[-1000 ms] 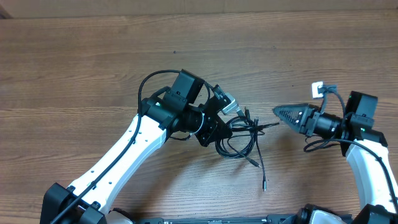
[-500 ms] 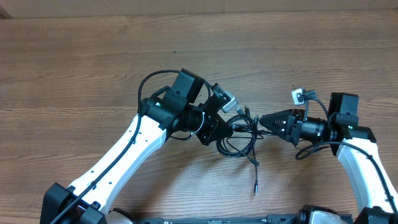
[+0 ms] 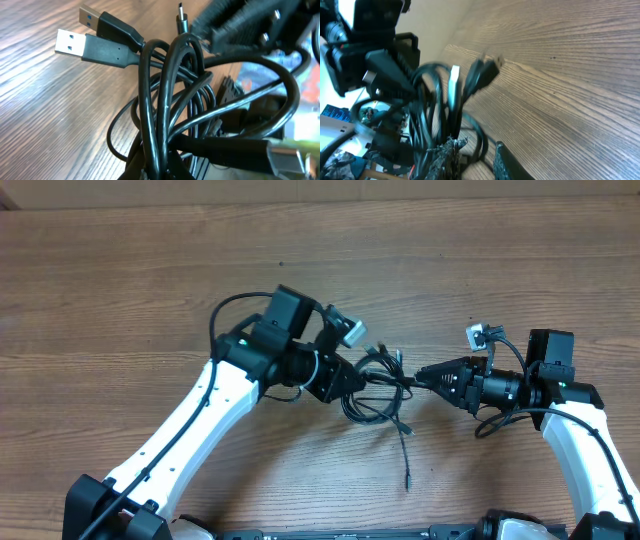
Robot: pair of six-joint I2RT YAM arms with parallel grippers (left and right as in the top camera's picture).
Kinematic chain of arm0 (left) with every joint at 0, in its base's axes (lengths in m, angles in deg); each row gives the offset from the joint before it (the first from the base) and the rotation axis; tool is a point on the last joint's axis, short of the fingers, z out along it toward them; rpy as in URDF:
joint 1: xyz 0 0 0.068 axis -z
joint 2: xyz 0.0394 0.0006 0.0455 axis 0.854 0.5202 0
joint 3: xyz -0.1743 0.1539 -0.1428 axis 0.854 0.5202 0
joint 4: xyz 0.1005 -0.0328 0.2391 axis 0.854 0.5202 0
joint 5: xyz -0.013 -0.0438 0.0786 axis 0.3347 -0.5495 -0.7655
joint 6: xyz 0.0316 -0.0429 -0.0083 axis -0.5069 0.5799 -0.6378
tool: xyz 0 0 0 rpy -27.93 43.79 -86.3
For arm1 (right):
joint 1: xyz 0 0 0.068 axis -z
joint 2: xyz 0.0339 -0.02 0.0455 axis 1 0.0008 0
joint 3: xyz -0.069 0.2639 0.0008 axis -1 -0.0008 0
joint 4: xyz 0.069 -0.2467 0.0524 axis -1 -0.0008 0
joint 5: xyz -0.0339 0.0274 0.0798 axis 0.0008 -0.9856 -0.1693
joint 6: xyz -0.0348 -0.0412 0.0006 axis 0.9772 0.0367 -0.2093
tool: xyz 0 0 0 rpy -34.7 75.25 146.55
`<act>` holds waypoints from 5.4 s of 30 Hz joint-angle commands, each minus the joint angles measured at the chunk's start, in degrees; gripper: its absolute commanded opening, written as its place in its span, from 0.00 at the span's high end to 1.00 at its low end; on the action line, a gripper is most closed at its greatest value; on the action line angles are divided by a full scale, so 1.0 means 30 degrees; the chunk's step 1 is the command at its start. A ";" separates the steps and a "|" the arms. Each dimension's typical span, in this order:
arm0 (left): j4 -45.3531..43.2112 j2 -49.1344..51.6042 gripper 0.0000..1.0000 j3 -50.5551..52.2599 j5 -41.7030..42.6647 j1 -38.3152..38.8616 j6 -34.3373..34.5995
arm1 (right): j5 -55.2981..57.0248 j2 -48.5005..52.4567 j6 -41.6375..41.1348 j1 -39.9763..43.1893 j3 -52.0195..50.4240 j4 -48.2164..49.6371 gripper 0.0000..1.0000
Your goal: Untangle cables
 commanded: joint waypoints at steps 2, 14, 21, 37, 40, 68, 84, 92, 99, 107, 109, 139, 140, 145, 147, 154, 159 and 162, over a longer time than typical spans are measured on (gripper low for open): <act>-0.0182 -0.0168 0.96 -0.0153 0.0597 -0.0430 0.1144 | -0.0867 0.0051 0.0561 -0.0095 0.0131 -0.0102 0.78; -0.0517 -0.0168 0.95 -0.0153 0.1107 -0.0372 0.1151 | -0.1938 0.0051 0.2171 -0.2557 0.0131 0.0029 0.72; -0.0517 -0.0168 0.95 -0.0153 0.1100 -0.0386 0.1144 | -0.1821 0.0051 0.2171 -0.2710 0.0131 0.0080 0.72; -0.0568 -0.0168 0.96 -0.0153 0.1093 0.0168 0.1137 | -0.1814 0.0051 0.2149 -0.2710 0.0131 0.1078 0.54; -0.0576 -0.0168 0.96 -0.0153 0.1093 0.0168 0.1144 | -0.1807 0.0051 0.2157 -0.2710 0.0131 0.1107 0.61; 0.0765 -0.0168 0.96 -0.0153 -0.1399 0.0255 0.0845 | -0.2907 0.0051 -0.6980 -0.2710 0.0138 0.9559 0.96; 0.1545 -0.0168 0.96 -0.0153 -0.1625 0.0255 0.0758 | -0.2892 0.0051 -1.4477 -0.2710 0.0138 1.8425 0.96; 0.2550 -0.0168 0.96 -0.0153 -0.0801 0.0262 -0.0386 | -0.1224 0.0051 -1.8309 -0.2710 0.0138 2.3897 0.96; 0.2594 -0.0168 0.96 -0.0153 -0.0408 0.0903 -0.0474 | 0.1188 0.0051 -1.7988 -0.2710 0.0138 2.4101 0.96; 0.2586 -0.0168 0.96 -0.0153 -0.1166 0.1537 -0.0597 | 0.1282 0.0051 -1.6895 -0.2681 0.0138 2.3860 0.96; 0.2586 -0.0168 0.96 -0.0153 -0.1537 0.1464 -0.0590 | 0.1304 0.0051 -1.6859 -0.2477 0.0138 2.3350 0.96; -0.3162 -0.0168 0.96 -0.0153 -0.8845 0.1508 0.5297 | -0.0699 0.0087 -2.3467 -0.1741 0.0131 1.2633 0.23; -0.3293 -0.0168 0.96 -0.0153 -0.8867 0.1508 0.5020 | -0.0466 0.0087 -2.3831 -0.1741 0.0131 1.2633 0.21; -0.3796 -0.0168 0.96 -0.0153 -0.8888 0.1508 0.3381 | 0.0364 0.0087 -2.5573 -0.1916 0.0131 1.2699 0.24; -0.4051 -0.0168 0.96 -0.0153 -0.8867 0.1537 0.2834 | 0.0714 0.0087 -2.6593 -0.2251 0.0131 1.2932 0.25; -0.4626 -0.0168 0.96 -0.0153 -0.8947 0.2018 0.0335 | 0.1763 0.0087 -3.0061 -0.3898 0.0138 1.4440 0.31; -0.4736 -0.0168 0.96 -0.0153 -0.9551 0.2135 -0.0328 | 0.2557 0.0087 -3.1459 -0.4619 0.0138 1.5999 0.44; -0.4801 -0.0168 0.96 -0.0153 -0.9595 0.2135 -0.0321 | 0.2973 0.0087 -3.1438 -0.4619 0.0138 1.5985 0.51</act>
